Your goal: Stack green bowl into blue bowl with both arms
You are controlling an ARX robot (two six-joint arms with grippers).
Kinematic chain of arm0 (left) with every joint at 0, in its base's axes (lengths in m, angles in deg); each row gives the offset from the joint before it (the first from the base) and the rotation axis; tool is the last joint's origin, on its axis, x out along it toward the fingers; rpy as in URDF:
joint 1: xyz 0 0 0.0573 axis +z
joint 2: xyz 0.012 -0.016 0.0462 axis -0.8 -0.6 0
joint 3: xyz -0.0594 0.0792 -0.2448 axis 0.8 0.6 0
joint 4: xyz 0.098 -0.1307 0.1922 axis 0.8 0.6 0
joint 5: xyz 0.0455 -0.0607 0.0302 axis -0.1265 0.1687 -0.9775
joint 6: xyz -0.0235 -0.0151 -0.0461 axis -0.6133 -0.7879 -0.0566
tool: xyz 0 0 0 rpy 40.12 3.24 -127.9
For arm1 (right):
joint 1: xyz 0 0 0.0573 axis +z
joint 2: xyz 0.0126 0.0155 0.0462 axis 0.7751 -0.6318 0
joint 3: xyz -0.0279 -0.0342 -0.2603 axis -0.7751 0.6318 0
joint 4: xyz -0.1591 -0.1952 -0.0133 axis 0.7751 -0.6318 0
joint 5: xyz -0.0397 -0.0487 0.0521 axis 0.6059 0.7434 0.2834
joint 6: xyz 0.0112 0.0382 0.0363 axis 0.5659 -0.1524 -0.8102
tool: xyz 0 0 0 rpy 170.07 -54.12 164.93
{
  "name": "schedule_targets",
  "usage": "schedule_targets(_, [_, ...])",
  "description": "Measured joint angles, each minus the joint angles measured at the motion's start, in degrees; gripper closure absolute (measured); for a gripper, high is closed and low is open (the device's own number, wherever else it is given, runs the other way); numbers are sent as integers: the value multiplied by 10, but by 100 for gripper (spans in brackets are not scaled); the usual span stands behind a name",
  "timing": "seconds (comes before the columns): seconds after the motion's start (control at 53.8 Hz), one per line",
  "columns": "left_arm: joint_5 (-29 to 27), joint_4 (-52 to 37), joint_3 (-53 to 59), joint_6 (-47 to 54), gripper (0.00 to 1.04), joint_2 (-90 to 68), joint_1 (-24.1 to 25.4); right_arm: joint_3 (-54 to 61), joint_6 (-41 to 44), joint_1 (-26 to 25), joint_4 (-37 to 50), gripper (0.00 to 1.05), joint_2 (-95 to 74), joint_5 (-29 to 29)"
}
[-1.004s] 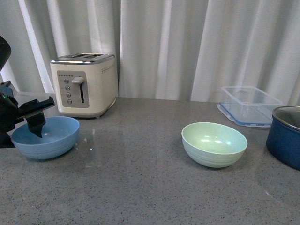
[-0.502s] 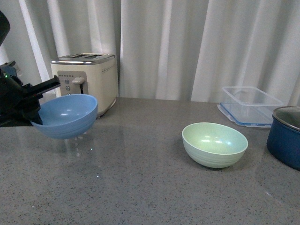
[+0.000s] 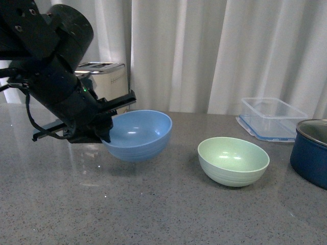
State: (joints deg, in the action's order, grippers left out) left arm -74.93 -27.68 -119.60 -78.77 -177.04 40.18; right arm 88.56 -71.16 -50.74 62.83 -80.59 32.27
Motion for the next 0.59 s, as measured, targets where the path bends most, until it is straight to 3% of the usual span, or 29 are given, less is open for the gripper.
schedule_targets(0.465, [-31,30,-61,-4,101,-76,-39,0,0,0,0,10,0,0])
schedule_targets(0.595, [-25,31,-66,-2,73,-77,-41,0,0,0,0,10,0,0])
